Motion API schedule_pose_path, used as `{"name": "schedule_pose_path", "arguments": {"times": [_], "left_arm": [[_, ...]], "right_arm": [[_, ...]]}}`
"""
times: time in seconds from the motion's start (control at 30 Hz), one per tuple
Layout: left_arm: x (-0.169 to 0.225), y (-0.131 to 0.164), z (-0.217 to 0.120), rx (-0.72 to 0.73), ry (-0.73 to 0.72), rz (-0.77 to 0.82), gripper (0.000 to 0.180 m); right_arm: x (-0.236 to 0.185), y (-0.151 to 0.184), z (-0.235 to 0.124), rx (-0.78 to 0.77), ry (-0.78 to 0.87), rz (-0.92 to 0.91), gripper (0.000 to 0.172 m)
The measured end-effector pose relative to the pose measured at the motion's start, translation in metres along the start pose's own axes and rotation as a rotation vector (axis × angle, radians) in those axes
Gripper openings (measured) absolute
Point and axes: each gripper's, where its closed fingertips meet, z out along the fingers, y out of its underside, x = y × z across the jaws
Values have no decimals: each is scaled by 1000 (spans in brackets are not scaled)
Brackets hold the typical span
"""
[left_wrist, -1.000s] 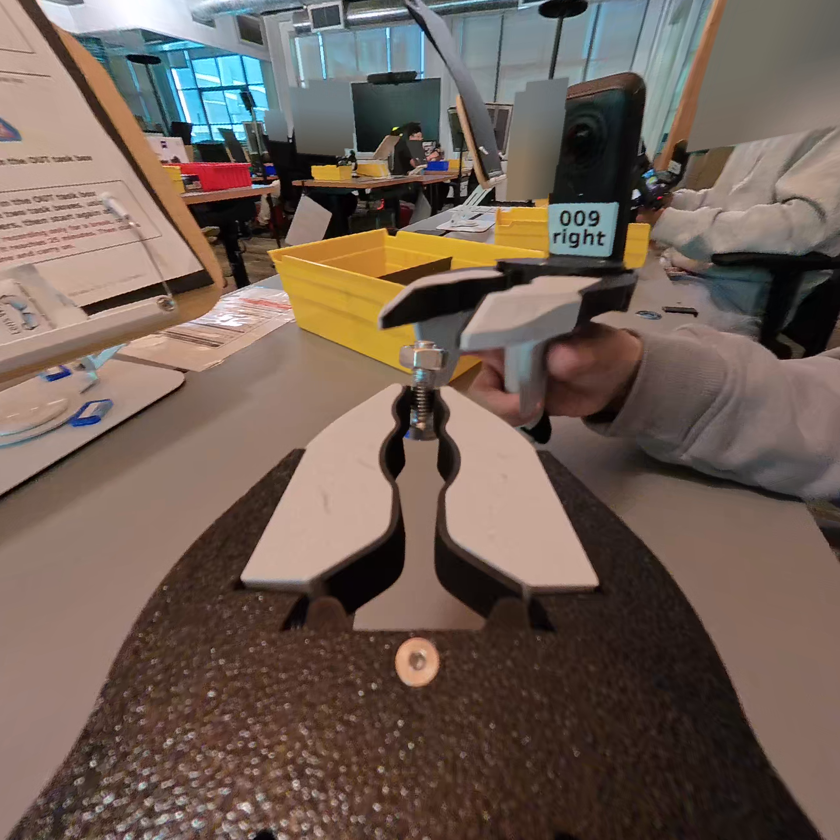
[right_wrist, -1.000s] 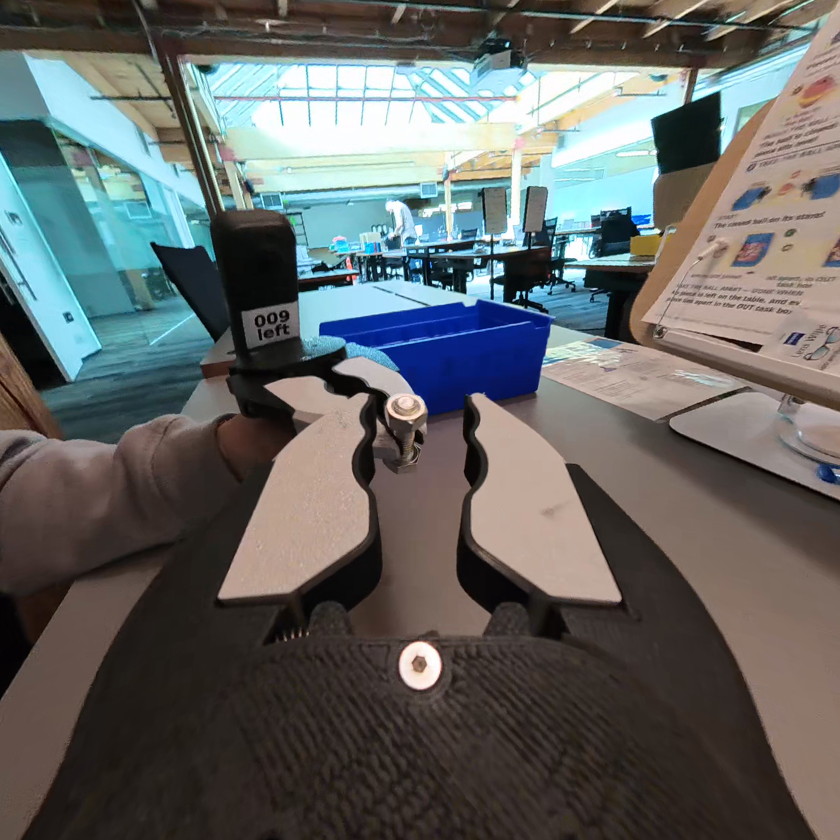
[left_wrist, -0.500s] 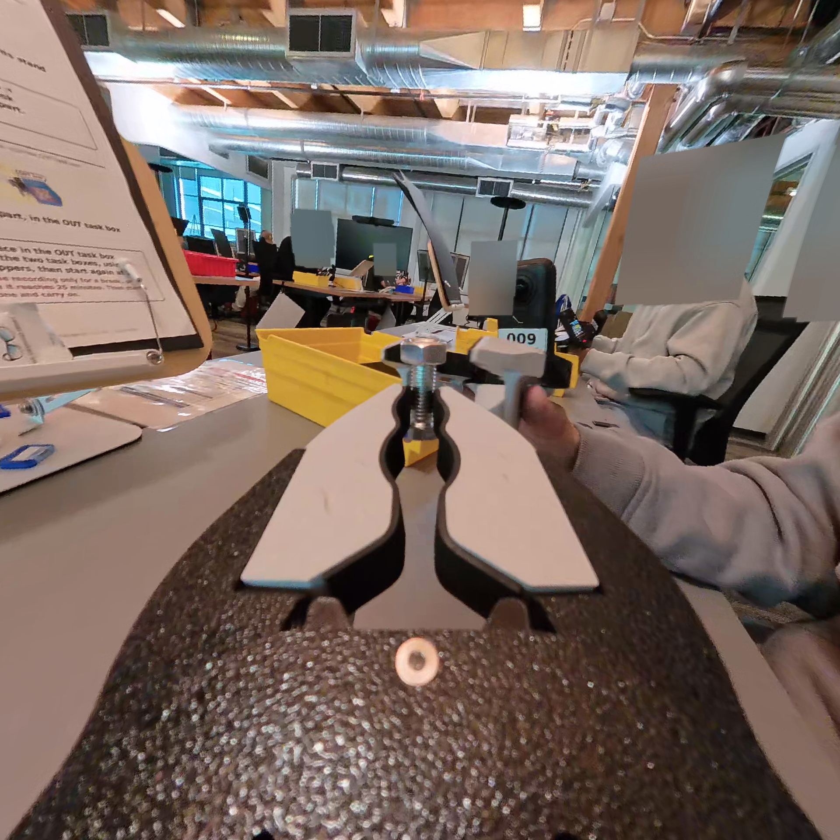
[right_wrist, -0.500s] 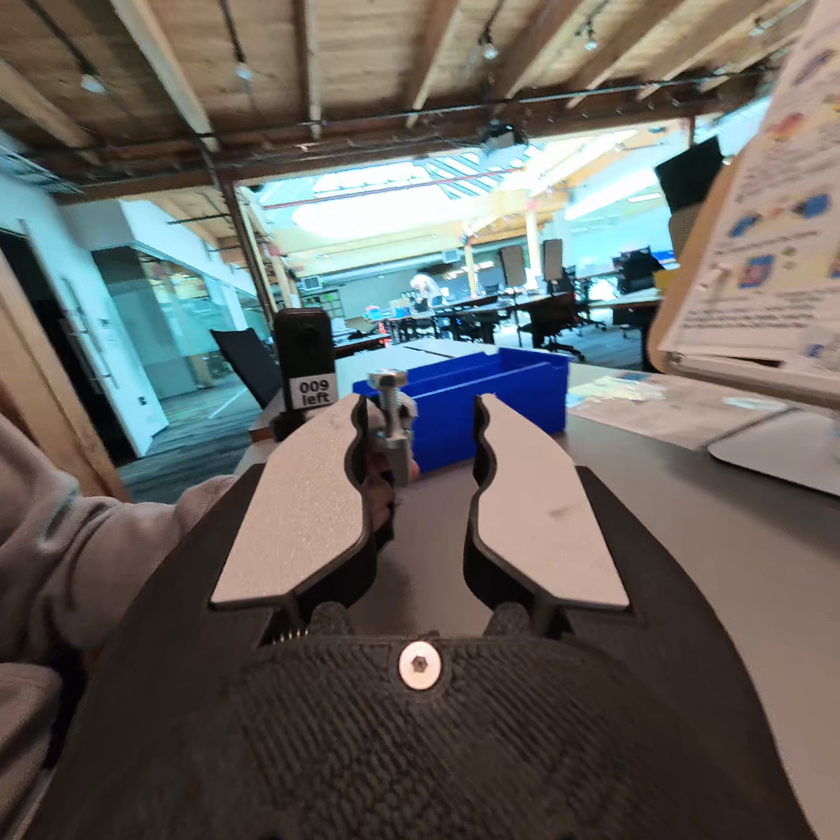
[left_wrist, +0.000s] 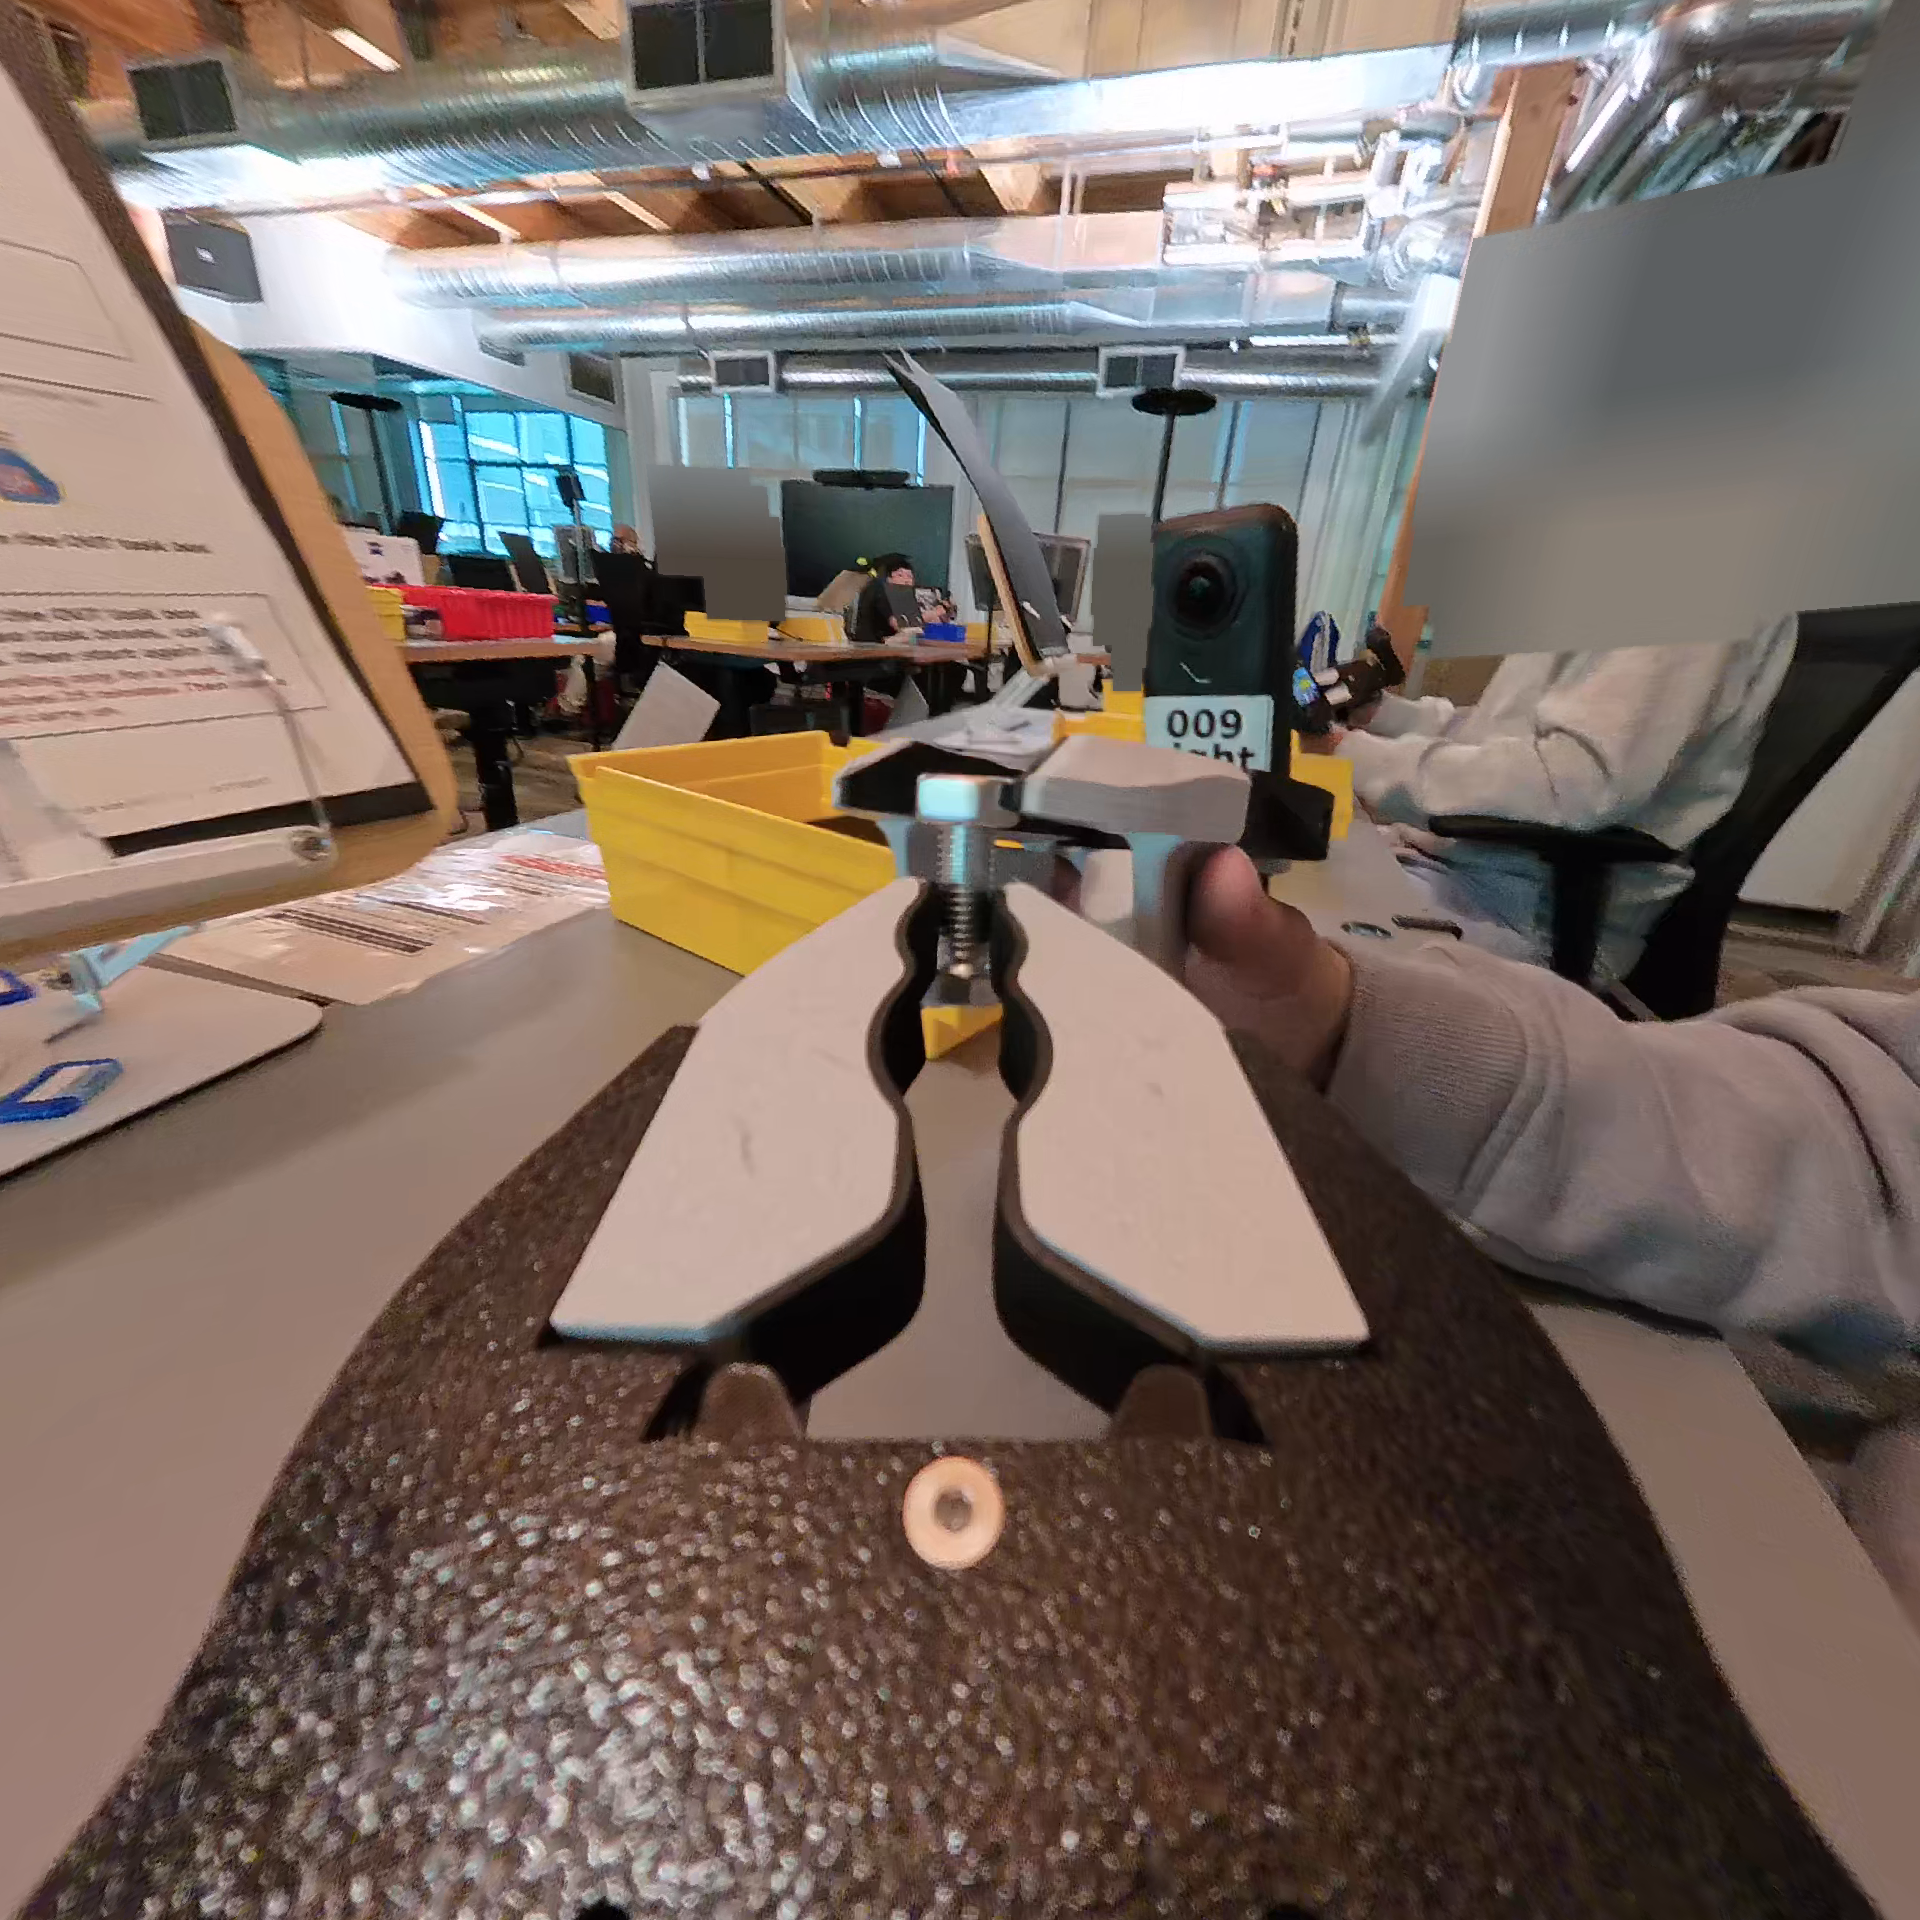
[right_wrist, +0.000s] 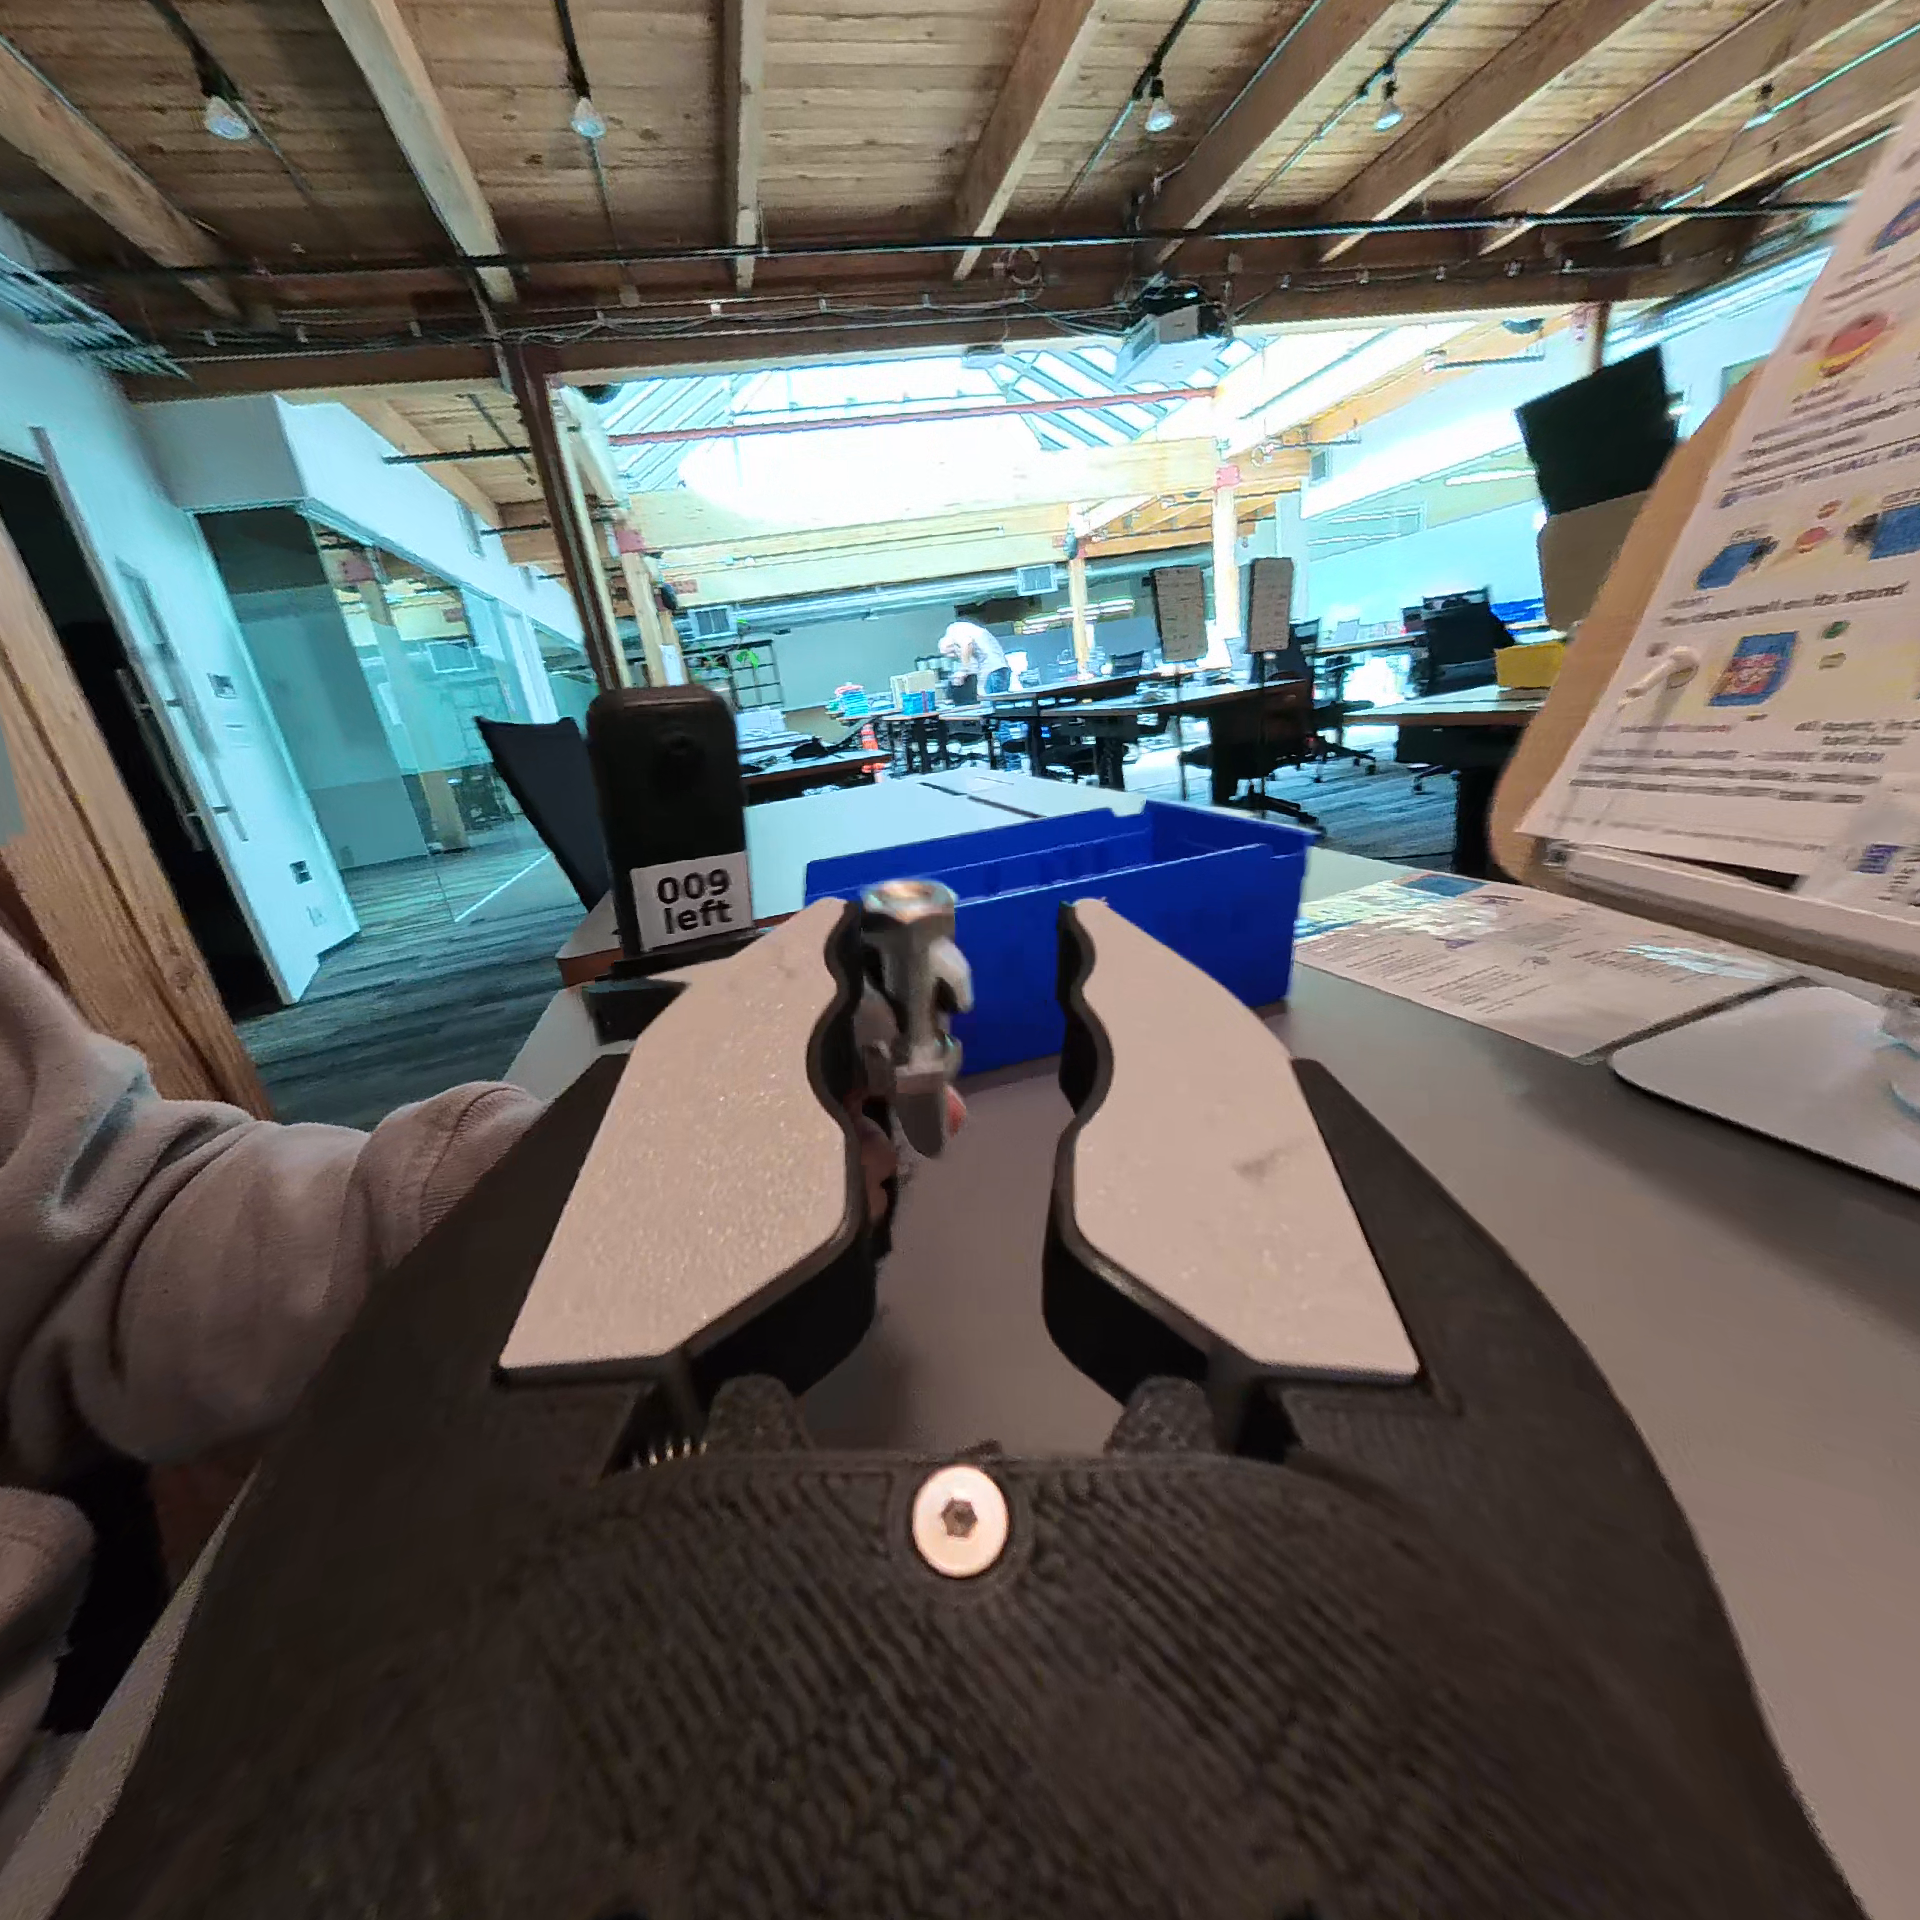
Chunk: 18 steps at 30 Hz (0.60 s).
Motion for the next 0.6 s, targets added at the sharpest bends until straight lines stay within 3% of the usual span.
{"name": "schedule_pose_path", "arguments": {"times": [0.07,0.13,0.37,0.6], "left_arm": [[-4,-11,-7,62,-4,-14,8],[-11,-9,-10,41,-33,1,8],[-3,-1,-2,-6,-16,40,8],[1,3,1,-28,-6,59,8]], "right_arm": [[30,-3,-12,-4,159,6,15],[49,-2,-24,-18,254,6,33],[6,-4,-4,-5,56,-48,37],[-8,4,5,-19,5,-59,33]]}}
